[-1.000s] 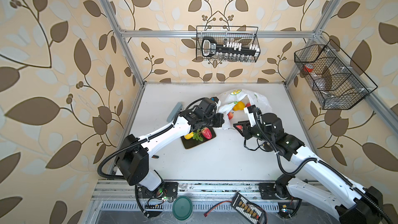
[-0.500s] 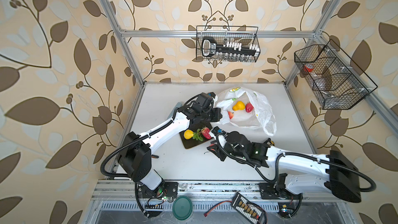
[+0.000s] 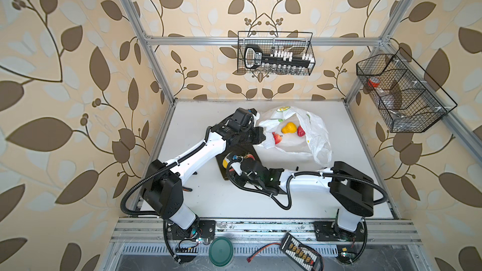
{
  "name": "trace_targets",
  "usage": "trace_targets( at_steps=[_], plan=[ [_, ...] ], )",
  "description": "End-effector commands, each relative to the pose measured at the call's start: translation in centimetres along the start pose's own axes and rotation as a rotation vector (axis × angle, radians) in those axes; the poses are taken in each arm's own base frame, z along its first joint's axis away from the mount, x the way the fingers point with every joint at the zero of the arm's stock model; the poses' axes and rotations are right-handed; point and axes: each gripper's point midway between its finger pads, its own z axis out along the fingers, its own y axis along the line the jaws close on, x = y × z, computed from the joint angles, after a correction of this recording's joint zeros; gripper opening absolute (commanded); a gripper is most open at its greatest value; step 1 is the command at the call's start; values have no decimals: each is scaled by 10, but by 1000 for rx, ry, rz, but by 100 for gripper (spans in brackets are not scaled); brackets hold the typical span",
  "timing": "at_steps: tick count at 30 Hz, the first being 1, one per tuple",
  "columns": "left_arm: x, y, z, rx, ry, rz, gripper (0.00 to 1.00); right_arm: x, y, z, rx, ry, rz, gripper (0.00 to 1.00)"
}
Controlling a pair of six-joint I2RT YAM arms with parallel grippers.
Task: Take the fake fruits out of the plastic bag
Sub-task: 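Lift the peach out of the bag and carry it over the black pad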
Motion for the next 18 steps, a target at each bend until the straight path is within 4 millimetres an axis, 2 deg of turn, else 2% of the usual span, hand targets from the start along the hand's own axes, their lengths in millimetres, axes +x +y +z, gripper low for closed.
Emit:
trace_targets(
  at_steps=[1, 8, 12, 18],
  plan=[
    [-5, -15, -13, 35, -6, 48, 0, 0, -5, 15, 60, 3, -43, 29],
    [-5, -15, -13, 36, -4, 47, 0, 8, -21, 41, 173, 44, -92, 29],
    [-5, -16, -15, 38, -4, 50, 0, 19, -27, 48, 212, 75, -119, 32],
    [-5, -17, -16, 37, -5, 52, 0, 33, -25, 53, 193, 104, -118, 38]
  ],
)
